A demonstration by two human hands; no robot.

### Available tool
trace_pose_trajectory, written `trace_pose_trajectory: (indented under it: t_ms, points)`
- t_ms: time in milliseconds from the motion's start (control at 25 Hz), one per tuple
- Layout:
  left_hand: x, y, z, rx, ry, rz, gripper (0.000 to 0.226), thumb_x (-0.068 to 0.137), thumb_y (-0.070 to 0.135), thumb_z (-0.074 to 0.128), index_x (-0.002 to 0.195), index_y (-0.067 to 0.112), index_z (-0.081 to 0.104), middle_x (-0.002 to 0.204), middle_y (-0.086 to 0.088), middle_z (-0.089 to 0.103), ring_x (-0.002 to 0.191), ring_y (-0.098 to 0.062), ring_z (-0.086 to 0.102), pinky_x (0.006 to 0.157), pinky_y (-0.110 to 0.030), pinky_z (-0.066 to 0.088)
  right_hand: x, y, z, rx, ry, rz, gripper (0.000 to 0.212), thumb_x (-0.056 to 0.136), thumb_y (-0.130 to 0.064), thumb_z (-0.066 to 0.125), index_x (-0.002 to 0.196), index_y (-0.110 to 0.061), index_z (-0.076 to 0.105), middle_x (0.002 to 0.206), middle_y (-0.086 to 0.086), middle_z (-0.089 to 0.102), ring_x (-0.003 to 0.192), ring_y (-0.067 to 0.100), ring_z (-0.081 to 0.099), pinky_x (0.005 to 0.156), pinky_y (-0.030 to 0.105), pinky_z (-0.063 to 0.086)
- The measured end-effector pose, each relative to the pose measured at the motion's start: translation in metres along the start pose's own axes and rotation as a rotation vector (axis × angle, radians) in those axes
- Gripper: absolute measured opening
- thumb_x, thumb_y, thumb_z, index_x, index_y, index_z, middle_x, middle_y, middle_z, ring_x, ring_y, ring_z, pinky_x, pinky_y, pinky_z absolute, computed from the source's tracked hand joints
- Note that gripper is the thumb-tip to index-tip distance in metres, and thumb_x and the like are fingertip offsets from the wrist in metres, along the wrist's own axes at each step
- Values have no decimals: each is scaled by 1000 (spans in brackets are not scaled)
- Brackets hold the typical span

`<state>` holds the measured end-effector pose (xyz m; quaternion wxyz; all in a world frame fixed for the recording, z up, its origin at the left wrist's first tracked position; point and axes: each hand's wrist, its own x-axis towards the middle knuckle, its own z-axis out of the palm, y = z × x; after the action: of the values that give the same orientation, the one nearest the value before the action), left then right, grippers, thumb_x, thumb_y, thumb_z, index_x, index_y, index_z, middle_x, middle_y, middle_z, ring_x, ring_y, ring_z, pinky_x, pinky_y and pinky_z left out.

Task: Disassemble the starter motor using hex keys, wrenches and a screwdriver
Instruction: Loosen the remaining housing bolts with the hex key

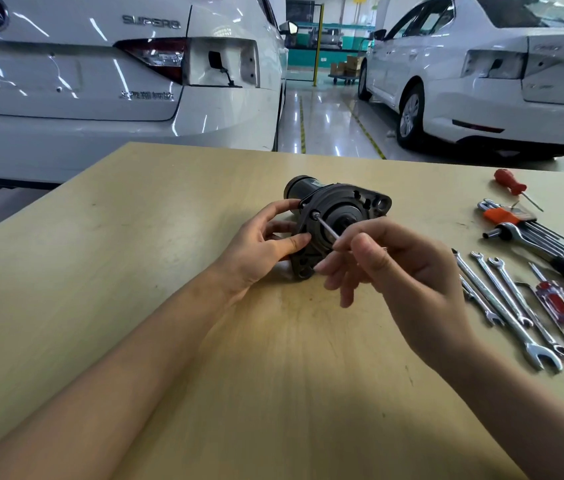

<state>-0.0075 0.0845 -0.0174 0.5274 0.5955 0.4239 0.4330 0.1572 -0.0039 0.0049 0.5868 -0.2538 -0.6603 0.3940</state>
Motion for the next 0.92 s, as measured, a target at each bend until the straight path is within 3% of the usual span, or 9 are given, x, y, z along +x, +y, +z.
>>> trace_pose_trajectory:
  t_ms: [200, 440, 560, 680, 800, 920]
  points:
    - [2, -2, -1, -5, -1, -6, 47, 87, 8, 66, 129, 27, 55, 118, -12, 63, 110, -26, 62, 101, -44, 48, 7, 1, -3, 411, -49, 277, 29, 68, -47, 77, 72, -19, 73, 73, 9, 73, 60, 15, 68, 52, 21, 52]
    - [2, -2, -2, -9, -2, -7, 46, 86, 7, 66, 126, 28, 56, 115, -11, 63, 110, -25, 62, 102, -43, 47, 11, 1, -7, 362, -35, 317, 37, 62, -55, 79, 61, -20, 67, 51, 2, 59, 41, 13, 51, 45, 19, 43]
    - [1, -1, -1, -9, -8, -5, 46, 87, 7, 65, 126, 28, 56, 116, -11, 63, 110, -24, 62, 103, -43, 46, 12, -4, -11, 393, -36, 434, 39, 51, -50, 87, 55, -18, 65, 48, 1, 54, 40, 10, 46, 42, 19, 41]
    - [0, 0, -1, 2, 5, -2, 46, 87, 7, 65, 128, 26, 56, 117, -13, 62, 112, -26, 61, 103, -45, 46, 10, -8, -8, 274, -66, 499, 30, 52, -34, 91, 54, -17, 65, 51, 2, 57, 42, 9, 48, 43, 20, 42]
    - [0, 0, 0, 0, 7, -5, 46, 88, 7, 64, 129, 26, 55, 117, -13, 62, 111, -26, 61, 102, -45, 46, 7, -11, -4, 66, 1, 432, 20, 59, -19, 87, 57, -18, 67, 52, 1, 59, 43, 10, 51, 43, 18, 42]
    - [-1, 1, 0, -4, 10, -4, 46, 88, 6, 64, 128, 25, 55, 118, -13, 63, 109, -26, 62, 101, -42, 48, 7, -15, -4, 46, 91, 329, 16, 57, -21, 86, 63, -17, 72, 56, 5, 63, 45, 12, 54, 44, 20, 45]
